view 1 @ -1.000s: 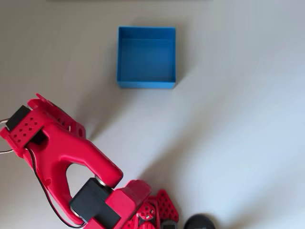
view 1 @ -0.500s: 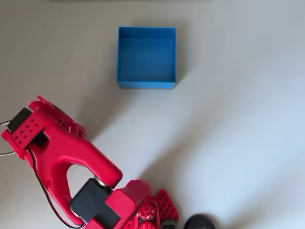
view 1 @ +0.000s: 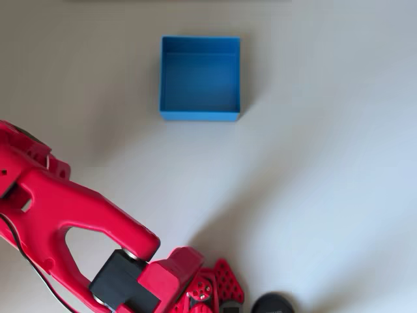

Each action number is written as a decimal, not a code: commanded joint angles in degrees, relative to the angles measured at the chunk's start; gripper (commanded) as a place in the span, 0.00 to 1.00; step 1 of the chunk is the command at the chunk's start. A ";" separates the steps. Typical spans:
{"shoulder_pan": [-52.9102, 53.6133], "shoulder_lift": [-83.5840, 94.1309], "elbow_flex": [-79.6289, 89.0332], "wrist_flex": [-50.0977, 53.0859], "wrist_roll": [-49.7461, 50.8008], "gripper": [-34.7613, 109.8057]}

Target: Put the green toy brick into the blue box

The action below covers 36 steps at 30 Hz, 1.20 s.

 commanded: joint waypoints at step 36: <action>45.88 2.81 -6.24 -11.87 2.37 0.24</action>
